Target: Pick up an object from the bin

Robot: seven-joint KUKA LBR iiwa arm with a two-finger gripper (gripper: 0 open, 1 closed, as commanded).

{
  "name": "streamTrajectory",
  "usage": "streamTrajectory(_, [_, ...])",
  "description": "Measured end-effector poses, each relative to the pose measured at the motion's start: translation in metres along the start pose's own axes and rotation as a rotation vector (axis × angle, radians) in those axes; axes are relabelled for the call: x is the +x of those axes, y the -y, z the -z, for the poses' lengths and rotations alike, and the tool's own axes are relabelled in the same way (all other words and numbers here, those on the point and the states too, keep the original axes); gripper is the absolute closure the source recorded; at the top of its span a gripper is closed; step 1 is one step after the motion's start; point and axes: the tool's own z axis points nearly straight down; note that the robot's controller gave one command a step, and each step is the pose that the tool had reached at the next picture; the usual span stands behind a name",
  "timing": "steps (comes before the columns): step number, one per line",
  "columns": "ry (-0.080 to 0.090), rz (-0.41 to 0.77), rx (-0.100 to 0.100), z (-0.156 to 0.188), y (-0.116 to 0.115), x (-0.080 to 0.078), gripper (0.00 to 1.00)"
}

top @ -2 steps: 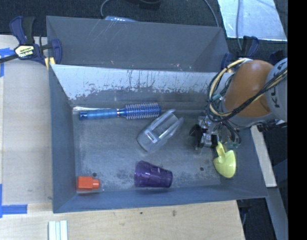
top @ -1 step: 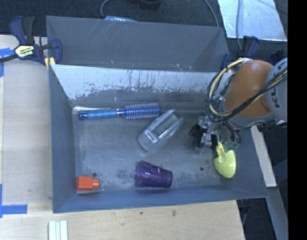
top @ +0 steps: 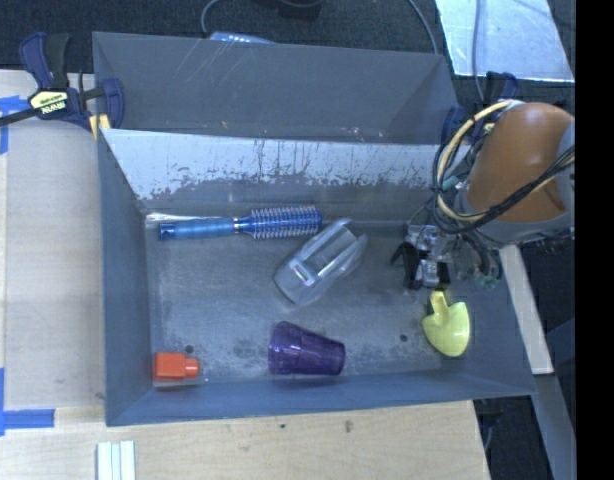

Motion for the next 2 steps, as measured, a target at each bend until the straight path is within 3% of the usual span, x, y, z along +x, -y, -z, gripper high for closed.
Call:
streamTrajectory(1, [0.01,0.004,0.001,0.066,0.001,-0.014,1.0])
streamTrajectory(2, [0.004,0.015,0.0,0.116,0.003,-0.019,1.0])
